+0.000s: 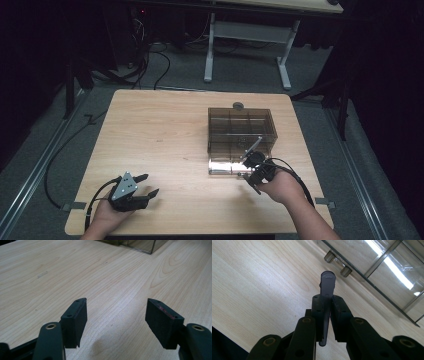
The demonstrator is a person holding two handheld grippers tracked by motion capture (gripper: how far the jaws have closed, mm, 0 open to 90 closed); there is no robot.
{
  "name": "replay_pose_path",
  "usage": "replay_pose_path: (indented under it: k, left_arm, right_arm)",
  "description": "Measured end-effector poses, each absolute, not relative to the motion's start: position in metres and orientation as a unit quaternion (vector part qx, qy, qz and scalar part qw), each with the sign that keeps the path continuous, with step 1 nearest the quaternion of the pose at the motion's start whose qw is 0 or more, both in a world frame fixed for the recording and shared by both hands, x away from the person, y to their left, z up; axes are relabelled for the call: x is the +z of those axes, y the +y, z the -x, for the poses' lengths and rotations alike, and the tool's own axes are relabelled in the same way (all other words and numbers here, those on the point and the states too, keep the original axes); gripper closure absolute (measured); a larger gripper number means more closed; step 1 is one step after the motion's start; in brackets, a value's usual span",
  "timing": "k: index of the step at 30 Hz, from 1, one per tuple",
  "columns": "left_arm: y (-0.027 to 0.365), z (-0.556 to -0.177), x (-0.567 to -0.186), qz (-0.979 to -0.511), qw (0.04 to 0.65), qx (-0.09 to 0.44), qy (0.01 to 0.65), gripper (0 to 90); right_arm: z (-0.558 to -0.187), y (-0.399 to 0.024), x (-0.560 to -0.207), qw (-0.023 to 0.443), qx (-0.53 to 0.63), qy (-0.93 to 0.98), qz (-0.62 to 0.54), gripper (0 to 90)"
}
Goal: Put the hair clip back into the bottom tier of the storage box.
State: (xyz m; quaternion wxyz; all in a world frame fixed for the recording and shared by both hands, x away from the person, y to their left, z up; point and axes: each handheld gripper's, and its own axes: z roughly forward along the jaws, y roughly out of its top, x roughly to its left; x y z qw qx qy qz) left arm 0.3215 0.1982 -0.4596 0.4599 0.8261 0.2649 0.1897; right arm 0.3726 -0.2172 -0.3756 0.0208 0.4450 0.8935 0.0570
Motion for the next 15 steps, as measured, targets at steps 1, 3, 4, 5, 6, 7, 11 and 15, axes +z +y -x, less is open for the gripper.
replay_pose_path:
  k: [1, 3, 4, 5, 6, 7, 11, 15]
  left_arm:
    - [0.198, -0.322, -0.46, -0.826, 0.46, 0.19, 0.265, 34.4]
    - [0.198, -0.322, -0.46, -0.826, 0.46, 0.189, 0.265, 34.4]
    - [0.198, -0.322, -0.46, -0.827, 0.458, 0.189, 0.265, 34.4]
    - [0.198, -0.322, -0.46, -0.827, 0.458, 0.189, 0.265, 34.4]
    - [0.198, -0.322, -0.46, -0.827, 0.458, 0.189, 0.265, 34.4]
    - [0.198, -0.322, -0.46, -0.827, 0.458, 0.189, 0.265, 34.4]
    - [0.198, -0.322, -0.46, -0.826, 0.461, 0.189, 0.265, 34.4]
    - [0.198, -0.322, -0.46, -0.826, 0.461, 0.188, 0.266, 34.4]
  right_arm:
    - [-0.373, -0.216, -0.375, 0.02, 0.056, 0.891, -0.449, 81.7]
    - [-0.377, -0.216, -0.376, 0.02, 0.059, 0.894, -0.443, 81.7]
    - [-0.378, -0.215, -0.375, 0.018, 0.057, 0.89, -0.453, 81.7]
    - [-0.381, -0.216, -0.376, 0.021, 0.058, 0.894, -0.444, 81.8]
    - [-0.382, -0.215, -0.376, 0.02, 0.06, 0.893, -0.447, 81.7]
    - [-0.384, -0.215, -0.376, 0.019, 0.06, 0.896, -0.44, 81.8]
    - [-0.389, -0.213, -0.376, 0.018, 0.06, 0.891, -0.451, 81.8]
    - [-0.397, -0.212, -0.375, 0.022, 0.062, 0.897, -0.436, 81.8]
